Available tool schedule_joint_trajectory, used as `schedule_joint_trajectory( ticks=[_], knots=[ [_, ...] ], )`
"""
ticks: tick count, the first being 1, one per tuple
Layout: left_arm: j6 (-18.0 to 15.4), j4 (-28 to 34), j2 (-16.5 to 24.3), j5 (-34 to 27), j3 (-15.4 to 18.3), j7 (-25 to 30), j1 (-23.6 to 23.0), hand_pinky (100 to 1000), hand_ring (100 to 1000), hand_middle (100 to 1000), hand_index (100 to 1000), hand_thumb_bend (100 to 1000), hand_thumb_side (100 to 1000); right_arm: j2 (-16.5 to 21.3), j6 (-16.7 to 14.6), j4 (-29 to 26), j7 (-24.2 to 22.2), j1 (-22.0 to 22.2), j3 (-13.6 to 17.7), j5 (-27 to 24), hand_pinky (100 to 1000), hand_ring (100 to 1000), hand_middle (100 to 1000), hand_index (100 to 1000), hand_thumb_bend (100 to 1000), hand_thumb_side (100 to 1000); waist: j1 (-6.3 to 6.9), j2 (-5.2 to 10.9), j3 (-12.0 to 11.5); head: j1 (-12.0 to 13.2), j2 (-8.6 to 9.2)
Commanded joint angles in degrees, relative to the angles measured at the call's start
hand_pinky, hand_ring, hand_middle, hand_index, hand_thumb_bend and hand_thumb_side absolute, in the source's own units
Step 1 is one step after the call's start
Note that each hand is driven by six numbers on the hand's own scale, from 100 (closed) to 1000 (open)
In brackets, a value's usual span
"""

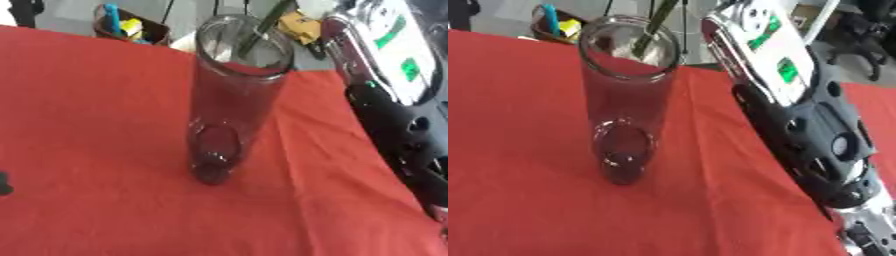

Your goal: Arrange flowers into the vase.

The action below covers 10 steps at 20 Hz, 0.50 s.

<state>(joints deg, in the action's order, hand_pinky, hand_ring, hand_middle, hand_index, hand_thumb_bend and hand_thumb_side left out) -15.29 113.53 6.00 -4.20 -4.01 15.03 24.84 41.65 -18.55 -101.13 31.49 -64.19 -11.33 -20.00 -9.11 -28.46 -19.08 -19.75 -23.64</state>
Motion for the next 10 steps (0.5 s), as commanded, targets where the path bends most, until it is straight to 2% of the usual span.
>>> schedule_joint_trajectory(
  ticks=[1, 10],
  knots=[
    [0.2, 1.1, 0.6, -0.2, 0.1, 0.1, 0.5, 532, 597, 819, 792, 100, 983, 1.8, -1.3, -1.1, 0.2, -0.8, 0.4, 1.5, 100, 100, 100, 100, 100, 542, 0.31, 1.75, 0.0, -0.1, 0.75],
    [0.2, 1.1, 0.8, 0.0, 0.1, 0.2, 0.5, 534, 600, 820, 791, 100, 984, 3.1, -4.2, -1.2, -1.5, 0.3, -1.1, 8.7, 100, 100, 100, 100, 100, 580, -0.10, 1.62, 0.0, 0.2, 0.61]
  ],
)
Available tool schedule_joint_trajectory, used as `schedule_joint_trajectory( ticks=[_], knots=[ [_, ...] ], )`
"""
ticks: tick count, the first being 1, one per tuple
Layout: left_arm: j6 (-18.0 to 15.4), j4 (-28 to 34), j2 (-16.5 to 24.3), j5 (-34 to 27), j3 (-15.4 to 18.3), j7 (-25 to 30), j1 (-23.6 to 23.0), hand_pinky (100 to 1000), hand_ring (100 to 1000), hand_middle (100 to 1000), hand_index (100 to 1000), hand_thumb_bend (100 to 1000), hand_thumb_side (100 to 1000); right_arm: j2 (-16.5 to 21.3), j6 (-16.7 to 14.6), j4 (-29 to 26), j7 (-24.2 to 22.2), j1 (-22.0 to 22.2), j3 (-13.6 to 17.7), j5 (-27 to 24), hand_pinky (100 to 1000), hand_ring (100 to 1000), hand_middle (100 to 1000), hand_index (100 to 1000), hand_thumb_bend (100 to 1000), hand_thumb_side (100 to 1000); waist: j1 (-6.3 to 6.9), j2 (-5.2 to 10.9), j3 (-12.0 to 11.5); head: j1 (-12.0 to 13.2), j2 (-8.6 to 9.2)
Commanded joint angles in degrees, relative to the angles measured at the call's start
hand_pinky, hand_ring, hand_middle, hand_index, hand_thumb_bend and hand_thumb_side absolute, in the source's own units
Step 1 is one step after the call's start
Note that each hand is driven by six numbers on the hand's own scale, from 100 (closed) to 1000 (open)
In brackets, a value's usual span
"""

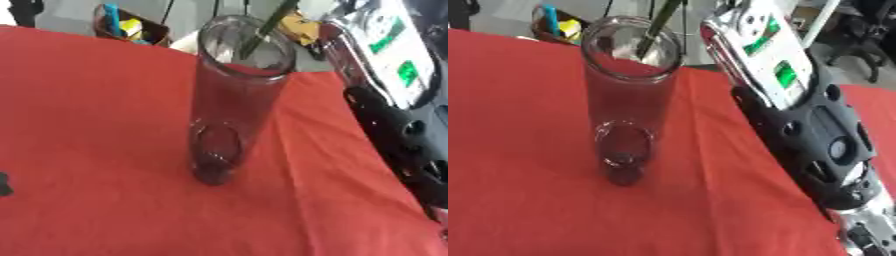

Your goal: Arrange flowers into the vase.

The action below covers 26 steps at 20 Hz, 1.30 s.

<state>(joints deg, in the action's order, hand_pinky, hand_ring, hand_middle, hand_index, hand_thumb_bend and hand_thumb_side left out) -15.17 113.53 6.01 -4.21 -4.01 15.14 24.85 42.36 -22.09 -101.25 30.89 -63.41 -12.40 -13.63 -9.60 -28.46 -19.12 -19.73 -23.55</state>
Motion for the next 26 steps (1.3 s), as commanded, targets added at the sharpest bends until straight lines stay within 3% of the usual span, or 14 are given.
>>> schedule_joint_trajectory(
  ticks=[1, 3, 5, 11, 16, 22, 26],
  knots=[
    [0.1, 1.1, 0.8, 0.0, 0.1, 0.0, 0.5, 534, 600, 820, 791, 100, 984, 2.7, -0.7, -1.2, -1.4, -0.1, -0.3, 3.1, 100, 100, 100, 100, 100, 603, 0.32, 1.66, 0.1, 0.2, 0.46],
    [0.2, 1.1, 0.8, 0.0, 0.2, 0.0, 0.5, 534, 600, 820, 791, 100, 984, 3.0, -0.2, -1.3, -2.4, 0.4, -0.7, 4.5, 100, 112, 100, 100, 100, 632, 0.22, 1.74, 0.1, 0.3, 0.44],
    [0.2, 1.1, 0.8, -0.1, 0.2, 0.0, 0.5, 535, 600, 820, 792, 100, 984, 3.0, 0.7, -1.2, -3.1, 0.8, -1.1, 4.9, 100, 196, 100, 100, 100, 674, 0.13, 1.81, 0.1, 0.3, 0.40],
    [0.3, 1.1, 0.8, -0.2, 0.2, -0.1, 0.6, 536, 601, 820, 791, 100, 984, 3.2, 2.8, -0.8, -5.4, 1.8, -1.9, 5.2, 287, 407, 100, 100, 100, 738, -0.13, 1.94, -0.1, 0.4, 0.56],
    [0.4, 1.1, 0.8, -0.2, 0.2, -0.1, 0.7, 536, 601, 819, 791, 100, 985, 3.6, 4.3, -1.5, -7.0, 2.0, -1.8, 5.0, 450, 526, 202, 100, 100, 795, -0.30, 1.99, 0.0, 0.4, 0.51],
    [0.6, 1.1, 0.8, -0.2, 0.2, -0.1, 0.6, 537, 601, 819, 791, 100, 985, 4.0, 6.2, -1.5, -9.4, 2.3, -2.0, 6.9, 538, 586, 244, 100, 100, 830, -0.43, 2.16, 0.2, 0.6, 0.50],
    [0.6, 1.1, 0.9, -0.3, 0.2, -0.1, 0.6, 537, 602, 818, 791, 100, 985, 4.3, 8.6, -1.4, -12.4, 2.7, -2.0, 9.4, 685, 686, 342, 100, 100, 841, -0.41, 2.37, 0.3, 0.6, 0.42]
  ],
)
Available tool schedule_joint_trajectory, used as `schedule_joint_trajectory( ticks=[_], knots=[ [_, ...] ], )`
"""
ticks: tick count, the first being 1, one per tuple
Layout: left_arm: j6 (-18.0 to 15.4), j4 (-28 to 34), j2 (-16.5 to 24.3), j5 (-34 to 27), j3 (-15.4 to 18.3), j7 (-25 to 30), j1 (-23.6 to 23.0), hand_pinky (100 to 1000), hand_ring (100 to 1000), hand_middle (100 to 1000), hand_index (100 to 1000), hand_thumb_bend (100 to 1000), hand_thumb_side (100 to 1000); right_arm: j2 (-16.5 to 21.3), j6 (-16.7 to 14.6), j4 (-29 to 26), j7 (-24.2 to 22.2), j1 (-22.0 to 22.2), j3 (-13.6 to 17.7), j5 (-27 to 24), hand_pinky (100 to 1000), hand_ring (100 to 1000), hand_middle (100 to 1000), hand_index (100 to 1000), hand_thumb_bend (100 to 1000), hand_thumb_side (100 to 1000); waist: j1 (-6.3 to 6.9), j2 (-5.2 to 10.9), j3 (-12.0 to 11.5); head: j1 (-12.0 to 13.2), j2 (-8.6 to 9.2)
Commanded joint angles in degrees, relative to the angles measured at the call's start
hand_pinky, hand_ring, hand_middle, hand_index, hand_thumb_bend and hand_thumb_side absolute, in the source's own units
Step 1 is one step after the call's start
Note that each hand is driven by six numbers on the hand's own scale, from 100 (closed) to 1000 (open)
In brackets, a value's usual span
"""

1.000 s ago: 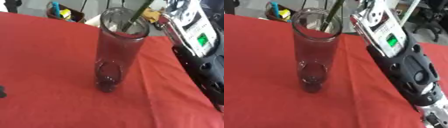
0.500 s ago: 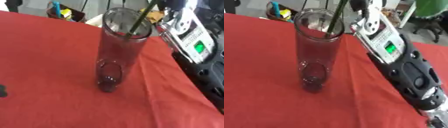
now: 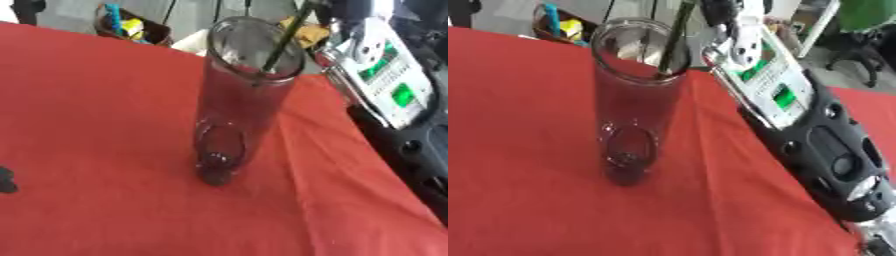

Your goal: Arrange flowers into the vase.

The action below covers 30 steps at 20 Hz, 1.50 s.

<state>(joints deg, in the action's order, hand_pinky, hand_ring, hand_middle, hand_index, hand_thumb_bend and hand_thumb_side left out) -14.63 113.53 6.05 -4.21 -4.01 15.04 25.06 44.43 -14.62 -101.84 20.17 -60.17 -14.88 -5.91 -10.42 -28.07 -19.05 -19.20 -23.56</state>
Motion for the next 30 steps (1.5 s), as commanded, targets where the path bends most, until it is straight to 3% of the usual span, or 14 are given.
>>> schedule_joint_trajectory(
  ticks=[1, 5, 10, 15, 21, 30],
  knots=[
    [0.1, 1.1, 0.8, -0.3, 0.3, -0.1, 0.4, 537, 602, 818, 791, 100, 984, 2.3, 1.7, -0.9, -2.4, -0.5, 0.5, 2.4, 704, 703, 361, 108, 100, 844, 0.43, 2.03, 0.3, 0.1, 0.40],
    [0.1, 1.1, 0.9, -0.3, 0.3, -0.1, 0.3, 537, 602, 818, 791, 100, 984, 2.5, 3.3, -1.5, -5.4, -0.1, 0.5, 4.9, 756, 753, 425, 177, 100, 854, 0.54, 2.24, 0.4, 0.2, 0.23],
    [0.0, 1.1, 0.8, -0.5, 0.3, -0.1, 0.3, 538, 602, 818, 790, 100, 982, 2.8, 3.8, -1.8, -9.1, 0.3, 0.4, 7.9, 803, 813, 525, 393, 100, 897, 0.67, 2.42, 0.3, 0.1, 0.32],
    [0.0, 1.1, 0.8, -0.5, 0.3, -0.1, 0.3, 538, 603, 817, 790, 100, 983, 2.9, 3.3, -1.7, -11.0, 0.9, 0.5, 10.7, 809, 825, 560, 483, 100, 914, 0.75, 2.43, 0.2, 0.1, 0.28],
    [0.0, 1.1, 0.8, -0.5, 0.3, 0.0, 0.3, 539, 604, 818, 788, 100, 983, 3.5, 4.5, -1.2, -14.5, 1.9, 0.0, 13.3, 818, 851, 572, 461, 100, 879, 0.80, 2.39, 0.4, 0.1, -0.22],
    [0.1, 1.1, 0.9, -0.6, 0.3, -0.1, 0.1, 539, 605, 818, 788, 100, 982, 4.4, 11.3, -2.1, -24.9, 2.5, 0.5, 12.1, 850, 906, 610, 526, 100, 852, 0.89, 2.79, 0.7, 0.2, -1.01]
  ],
)
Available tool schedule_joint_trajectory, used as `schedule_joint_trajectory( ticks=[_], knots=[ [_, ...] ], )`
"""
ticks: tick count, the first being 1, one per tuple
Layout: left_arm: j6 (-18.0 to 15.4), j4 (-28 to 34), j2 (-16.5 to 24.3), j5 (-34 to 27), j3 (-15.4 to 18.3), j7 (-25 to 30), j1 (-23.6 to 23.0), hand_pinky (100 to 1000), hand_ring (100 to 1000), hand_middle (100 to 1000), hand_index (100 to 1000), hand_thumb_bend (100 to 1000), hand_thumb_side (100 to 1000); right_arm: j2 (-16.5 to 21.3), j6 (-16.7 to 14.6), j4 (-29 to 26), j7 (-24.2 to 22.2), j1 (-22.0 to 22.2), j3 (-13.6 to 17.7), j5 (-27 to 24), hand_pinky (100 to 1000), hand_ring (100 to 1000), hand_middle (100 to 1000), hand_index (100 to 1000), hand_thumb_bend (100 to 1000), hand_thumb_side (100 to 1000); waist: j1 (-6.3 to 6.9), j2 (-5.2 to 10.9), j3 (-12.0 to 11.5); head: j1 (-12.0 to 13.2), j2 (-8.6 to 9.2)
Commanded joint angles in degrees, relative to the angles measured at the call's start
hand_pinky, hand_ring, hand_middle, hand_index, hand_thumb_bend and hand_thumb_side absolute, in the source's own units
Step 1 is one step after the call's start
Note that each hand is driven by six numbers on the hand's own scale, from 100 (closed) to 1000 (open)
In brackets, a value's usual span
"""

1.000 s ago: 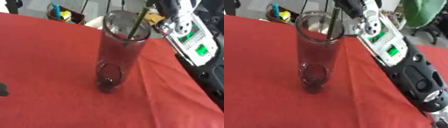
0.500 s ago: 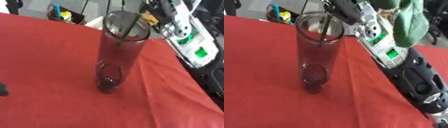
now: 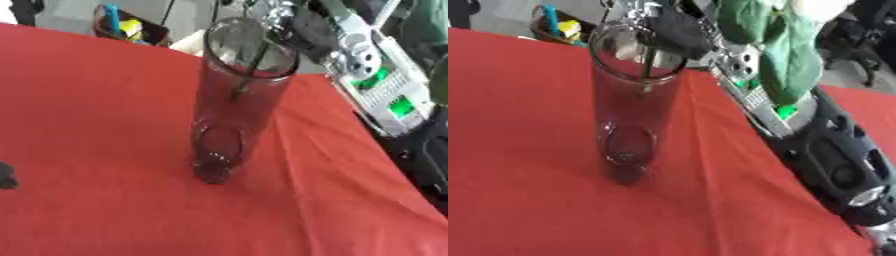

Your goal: Arrange flowers into the vase.

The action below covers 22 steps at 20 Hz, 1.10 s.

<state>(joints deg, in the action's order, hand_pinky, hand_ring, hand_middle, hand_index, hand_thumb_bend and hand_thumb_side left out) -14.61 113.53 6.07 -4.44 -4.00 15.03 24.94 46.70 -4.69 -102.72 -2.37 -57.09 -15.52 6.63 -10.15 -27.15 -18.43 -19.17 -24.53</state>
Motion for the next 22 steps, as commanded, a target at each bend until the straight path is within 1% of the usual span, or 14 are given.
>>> schedule_joint_trajectory(
  ticks=[1, 2, 4, 5, 7, 12, 13, 15, 17, 18, 19, 22],
  knots=[
    [0.0, 1.1, 0.9, -0.4, 0.3, 0.0, 0.3, 539, 605, 818, 788, 100, 982, 2.2, 1.7, -1.3, -3.6, -0.5, 1.2, -0.4, 854, 914, 619, 539, 100, 859, 0.63, 1.91, 0.2, 0.3, -0.05],
    [0.0, 1.1, 0.9, -0.4, 0.3, 0.0, 0.3, 539, 605, 817, 787, 100, 982, 2.3, 2.1, -1.3, -4.7, -0.5, 1.4, -0.3, 857, 919, 625, 549, 100, 877, 0.64, 1.94, 0.2, 0.3, -0.07],
    [0.0, 1.1, 0.9, -0.4, 0.3, 0.0, 0.3, 539, 605, 818, 787, 100, 981, 2.4, 2.4, -1.3, -6.8, -0.4, 1.7, -0.1, 862, 929, 638, 574, 100, 886, 0.66, 2.01, 0.2, 0.3, -0.16],
    [0.0, 1.1, 0.9, -0.4, 0.3, 0.0, 0.3, 539, 606, 818, 787, 100, 982, 2.5, 2.5, -1.3, -7.6, -0.5, 1.9, 0.0, 863, 932, 647, 591, 100, 920, 0.66, 2.05, 0.2, 0.2, -0.23],
    [0.1, 1.1, 1.0, -0.5, 0.3, 0.0, 0.2, 539, 606, 818, 787, 100, 982, 2.6, 2.6, -1.3, -8.9, -0.5, 2.4, 0.4, 866, 937, 655, 606, 100, 954, 0.67, 2.12, 0.2, 0.1, -0.28],
    [0.2, 1.1, 1.0, -0.5, 0.3, 0.0, 0.0, 539, 606, 818, 787, 100, 982, 3.1, 3.2, -1.5, -10.3, -0.6, 3.6, 0.1, 869, 940, 665, 613, 100, 986, 0.74, 2.35, 0.5, 0.2, -0.48],
    [0.2, 1.1, 1.0, -0.4, 0.3, 0.0, 0.0, 539, 607, 818, 787, 100, 981, 3.2, 3.3, -1.6, -10.5, -0.6, 3.7, 0.1, 872, 947, 671, 626, 100, 1000, 0.74, 2.38, 0.6, 0.3, -0.48],
    [0.2, 1.1, 1.1, -0.4, 0.3, 0.0, 0.0, 539, 607, 818, 787, 100, 981, 3.6, 3.7, -1.4, -11.2, -0.4, 4.0, 0.1, 875, 950, 676, 634, 100, 1000, 0.78, 2.52, 0.7, 0.3, -0.52],
    [0.2, 1.1, 1.1, -0.4, 0.4, 0.0, -0.2, 539, 607, 819, 787, 100, 981, 3.9, 3.9, -1.2, -12.1, -0.3, 4.5, 0.0, 880, 956, 692, 677, 100, 1000, 0.84, 2.66, 0.8, 0.4, -0.61],
    [0.2, 1.1, 1.1, -0.4, 0.4, 0.0, -0.2, 539, 607, 819, 787, 100, 981, 4.1, 3.8, -1.1, -12.6, -0.2, 4.8, 0.1, 880, 956, 692, 677, 100, 1000, 0.86, 2.72, 0.8, 0.4, -0.64],
    [0.2, 1.1, 1.2, -0.4, 0.4, 0.0, -0.2, 539, 608, 818, 786, 100, 980, 4.3, 3.6, -1.0, -13.3, -0.2, 5.0, 0.3, 884, 966, 725, 739, 100, 1000, 0.87, 2.78, 0.9, 0.4, -0.68],
    [0.2, 1.1, 1.2, -0.4, 0.3, 0.0, -0.3, 540, 608, 818, 786, 100, 980, 5.0, 1.6, -0.5, -16.4, 0.1, 5.2, 2.4, 888, 970, 756, 785, 100, 1000, 0.89, 2.94, 1.0, 0.4, -0.70]
  ],
)
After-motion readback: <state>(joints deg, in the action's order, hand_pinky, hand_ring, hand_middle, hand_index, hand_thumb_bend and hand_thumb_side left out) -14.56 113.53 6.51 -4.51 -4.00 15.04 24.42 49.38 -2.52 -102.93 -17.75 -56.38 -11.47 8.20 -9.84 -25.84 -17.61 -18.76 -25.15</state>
